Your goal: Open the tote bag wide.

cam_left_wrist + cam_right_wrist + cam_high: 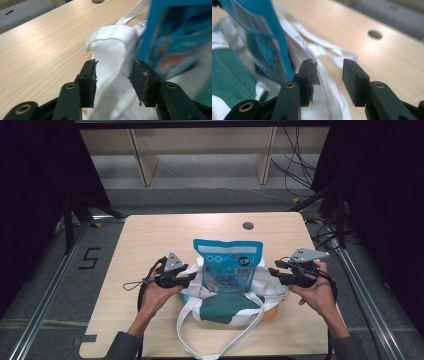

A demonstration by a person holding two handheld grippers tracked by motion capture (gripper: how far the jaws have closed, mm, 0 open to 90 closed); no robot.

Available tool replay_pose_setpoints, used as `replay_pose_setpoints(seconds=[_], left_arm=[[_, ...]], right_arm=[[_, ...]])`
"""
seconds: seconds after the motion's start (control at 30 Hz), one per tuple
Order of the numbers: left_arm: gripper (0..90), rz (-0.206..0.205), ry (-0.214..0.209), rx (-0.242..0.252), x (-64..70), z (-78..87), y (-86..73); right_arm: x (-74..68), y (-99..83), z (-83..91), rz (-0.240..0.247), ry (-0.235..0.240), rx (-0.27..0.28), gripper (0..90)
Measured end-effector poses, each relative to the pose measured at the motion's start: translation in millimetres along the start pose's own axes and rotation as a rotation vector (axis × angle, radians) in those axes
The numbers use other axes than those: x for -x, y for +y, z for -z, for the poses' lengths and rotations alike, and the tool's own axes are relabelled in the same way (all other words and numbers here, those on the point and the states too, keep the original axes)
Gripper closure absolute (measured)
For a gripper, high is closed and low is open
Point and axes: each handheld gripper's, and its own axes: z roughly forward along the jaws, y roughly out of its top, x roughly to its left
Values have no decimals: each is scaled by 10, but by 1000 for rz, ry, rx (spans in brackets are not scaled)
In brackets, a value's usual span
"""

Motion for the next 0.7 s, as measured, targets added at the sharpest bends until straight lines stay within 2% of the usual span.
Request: replay_pose_setpoints(seconds=[0.03,0.07,0.1,0.13,0.17,0.2,0.23,0.3,0.33,0.4,0.43,0.47,0.5,0.57,0.6,0.67,0.7], left_arm=[[567,-4,4,-10,-20,-54,10],[616,-10,-14,-8,-39,-104,23],[688,-17,-31,-10,-62,-141,44],[817,-25,-28,-10,-76,-168,70],[817,-34,-20,6,-91,-180,104],[863,-21,-18,23,-109,-177,147],[863,-34,-19,37,-150,-161,201],[868,28,-22,100,-220,-198,281],[869,26,-23,108,-268,-247,301],[869,14,-13,58,-322,-410,280],[869,-9,-17,18,-357,-508,244],[869,3,-23,-6,-381,-613,187],[869,31,-25,-26,-401,-701,125],[866,65,-67,-29,-466,-814,6],[862,76,-65,-24,-468,-841,-34],[861,65,-66,-20,-467,-885,-123],[859,94,-80,-7,-478,-905,-162]], right_arm=[[27,-16,-47,-1,-7,-14,670],[76,-27,-91,28,-6,-42,751],[94,-46,-140,29,3,-49,825],[143,-52,-208,42,3,-63,883],[143,-52,-208,42,3,-63,883],[159,-29,-223,39,-23,-39,891],[159,-29,-223,39,-23,-39,891],[212,0,-206,20,-40,-17,892],[270,-9,-253,12,-64,0,892],[281,-32,-307,14,-76,-16,893],[290,-112,-463,44,-102,-60,892],[290,-112,-463,44,-102,-60,892],[286,-157,-536,36,-101,-92,892],[280,-266,-681,24,-99,-147,892],[282,-325,-758,31,-104,-171,892],[298,-381,-827,17,-88,-190,893],[306,-396,-841,3,-83,-188,893]])
